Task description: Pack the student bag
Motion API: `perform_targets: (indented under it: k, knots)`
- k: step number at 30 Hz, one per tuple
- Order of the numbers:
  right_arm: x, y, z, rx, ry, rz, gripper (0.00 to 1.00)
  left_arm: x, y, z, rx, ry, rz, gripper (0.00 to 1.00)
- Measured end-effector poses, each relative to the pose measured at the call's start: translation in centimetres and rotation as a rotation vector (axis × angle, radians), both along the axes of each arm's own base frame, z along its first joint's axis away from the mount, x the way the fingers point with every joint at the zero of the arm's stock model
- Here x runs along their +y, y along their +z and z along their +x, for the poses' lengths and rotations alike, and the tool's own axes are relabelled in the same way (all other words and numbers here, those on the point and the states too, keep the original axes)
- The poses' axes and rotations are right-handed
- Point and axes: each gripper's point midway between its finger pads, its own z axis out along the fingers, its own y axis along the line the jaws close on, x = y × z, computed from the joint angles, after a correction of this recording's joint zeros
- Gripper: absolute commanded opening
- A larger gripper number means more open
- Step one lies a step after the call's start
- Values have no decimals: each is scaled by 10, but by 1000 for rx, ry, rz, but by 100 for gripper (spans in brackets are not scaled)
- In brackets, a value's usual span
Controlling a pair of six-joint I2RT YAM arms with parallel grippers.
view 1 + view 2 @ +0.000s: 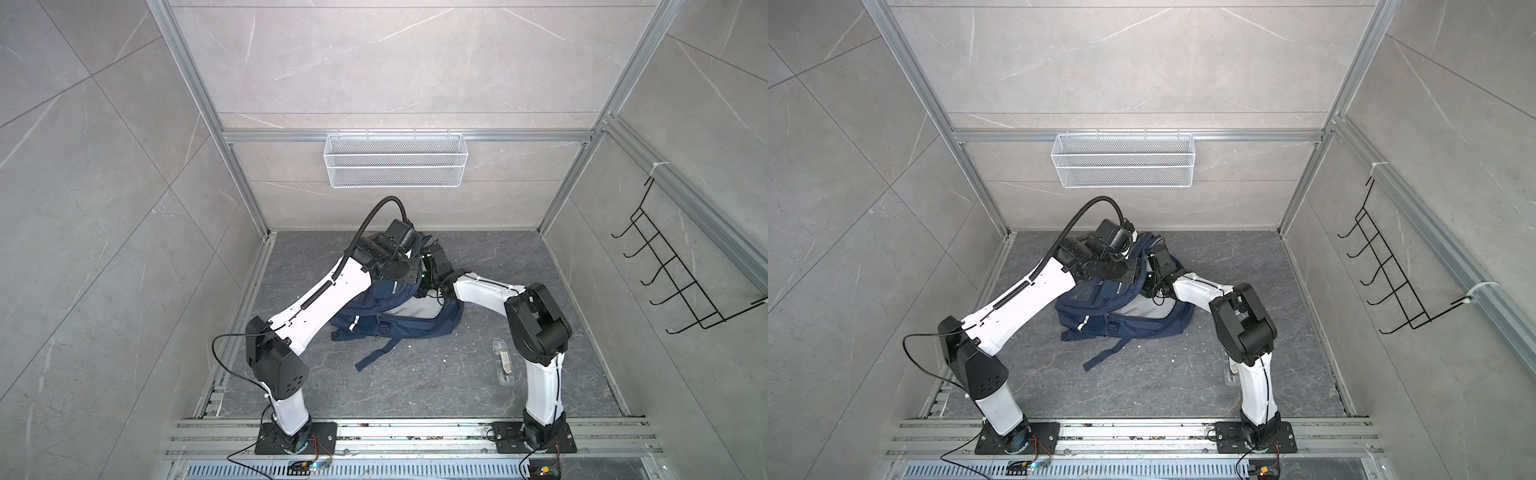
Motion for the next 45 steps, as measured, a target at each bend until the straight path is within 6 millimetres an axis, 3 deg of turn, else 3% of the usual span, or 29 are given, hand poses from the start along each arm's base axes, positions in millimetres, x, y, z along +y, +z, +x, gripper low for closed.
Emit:
perform_targets:
  k: [4,7,11,16,19,27,31,35,40,45]
  knots:
    - [-28,8,3,-14,-5,-44,61,-3,-7,-1,13,-11,-9,0]
    - [-61,7,-2,-9,-32,-73,61,-4,-12,-2,22,-13,-10,0]
    - [-96,1,-22,14,-53,-115,61,-7,-12,-2,24,-21,-24,0]
    - [-111,4,-52,-3,-35,-158,60,-11,-17,0,36,-24,-29,0]
    - [-128,13,-81,-16,-38,-195,59,-21,-31,3,73,-38,-28,0]
    - [-161,43,-118,-115,-81,-263,59,-62,-95,-3,193,-97,22,0]
    - [-169,55,-129,-146,-91,-271,59,-74,-120,-3,226,-107,50,0]
    - [-171,68,-134,-180,-95,-264,59,-79,-128,-5,235,-114,62,23]
    - [-163,68,-141,-186,-67,-269,61,-78,-117,-3,190,-114,37,41]
    - [-141,69,-148,-201,-8,-283,61,-45,-87,-13,121,-78,29,41]
